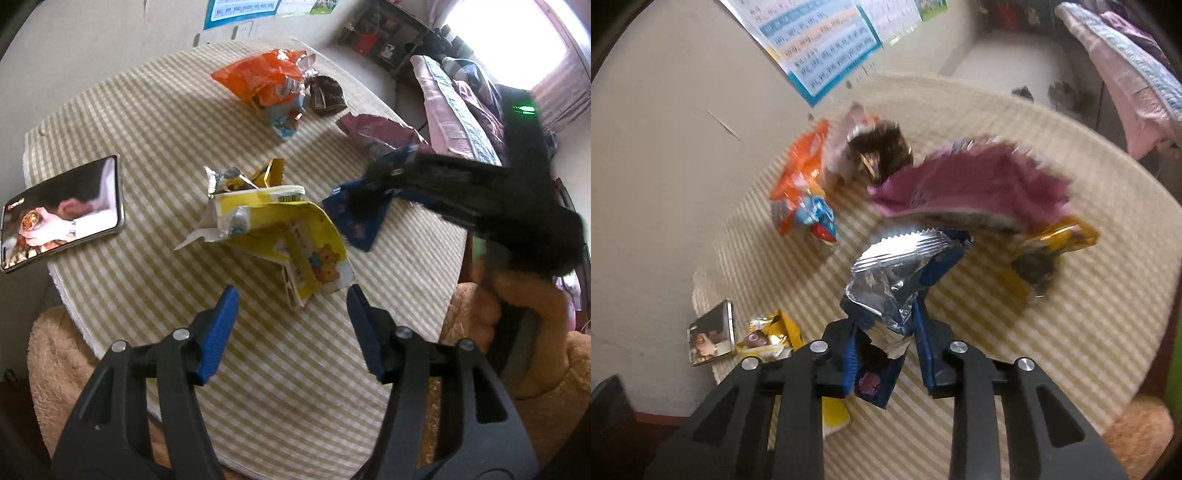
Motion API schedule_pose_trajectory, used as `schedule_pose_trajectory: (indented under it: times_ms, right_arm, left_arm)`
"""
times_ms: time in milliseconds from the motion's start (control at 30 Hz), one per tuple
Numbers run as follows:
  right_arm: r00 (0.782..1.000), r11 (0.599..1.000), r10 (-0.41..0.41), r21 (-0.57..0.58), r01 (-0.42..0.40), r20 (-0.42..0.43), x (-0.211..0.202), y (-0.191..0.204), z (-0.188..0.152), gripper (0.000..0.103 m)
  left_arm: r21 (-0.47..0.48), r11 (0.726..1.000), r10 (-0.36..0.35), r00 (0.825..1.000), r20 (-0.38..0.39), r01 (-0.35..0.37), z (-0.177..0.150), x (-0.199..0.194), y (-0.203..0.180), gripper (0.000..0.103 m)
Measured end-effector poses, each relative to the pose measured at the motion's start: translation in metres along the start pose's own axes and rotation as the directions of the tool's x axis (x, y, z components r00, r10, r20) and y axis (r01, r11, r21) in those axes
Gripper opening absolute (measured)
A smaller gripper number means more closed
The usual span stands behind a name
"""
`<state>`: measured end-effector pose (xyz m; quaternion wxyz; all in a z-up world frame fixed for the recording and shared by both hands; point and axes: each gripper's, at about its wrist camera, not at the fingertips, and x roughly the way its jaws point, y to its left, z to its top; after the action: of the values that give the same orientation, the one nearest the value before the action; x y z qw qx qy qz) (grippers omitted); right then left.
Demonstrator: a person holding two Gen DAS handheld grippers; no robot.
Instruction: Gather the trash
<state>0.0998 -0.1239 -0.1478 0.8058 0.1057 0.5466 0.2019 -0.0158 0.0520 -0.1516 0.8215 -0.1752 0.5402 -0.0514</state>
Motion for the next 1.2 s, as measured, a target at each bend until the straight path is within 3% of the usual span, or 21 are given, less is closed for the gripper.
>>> schedule_pose_trajectory:
  times_ms: [267,500,700,900,967,1067,1200]
  right_arm:
    - [0.998,0.999,0.022,0.046,-0.024,0.059,-0.057,-0.037,-0.028,0.027]
    - [0.999,0.991,0.027,0.129,-0.029,0.022,-0.060,-0.060,-0.062,0.027]
    - [0.999,0.992,0.028,0.119,-0.032,0.030,-0.065,-0.061,-0.063,0.028]
    - [0.999,0.993,0.035,0.113,-0.038,0.030,-0.063,-0.060,-0.067,0.029]
    - [0.999,0.992,0.033,0.117,-0.037,0.038,-0.066,-0.062,-0.067,0.029]
    - [0.998,0.992,0.028,0.122,-0.034,0.051,-0.069,-0.064,-0.066,0.029]
    - [0.998,0.990,0.031,0.138,-0.039,0.057,-0.071,-0.069,-0.068,0.029]
  left_arm:
    - [-0.041,0.999,0.001,1.000,0.006,-0.001,0.006,0.006,0.000,0.066]
    - [-0.109,0.994,0.033,0.999,0.021,-0.031,0.020,0.013,0.000,0.077]
    - [-0.111,0.992,0.057,0.998,-0.016,-0.058,0.025,0.034,-0.002,0.078]
    - [0.036,0.996,0.079,0.997,0.008,-0.079,0.034,0.036,-0.028,0.045]
    - [0.077,0.994,0.078,0.997,0.018,-0.079,0.036,0.033,-0.037,0.022]
    - [0.108,0.992,0.070,0.997,0.014,-0.071,0.036,0.032,-0.046,0.009]
    - [0.138,0.989,0.059,0.998,-0.003,-0.058,0.031,0.032,-0.053,0.004]
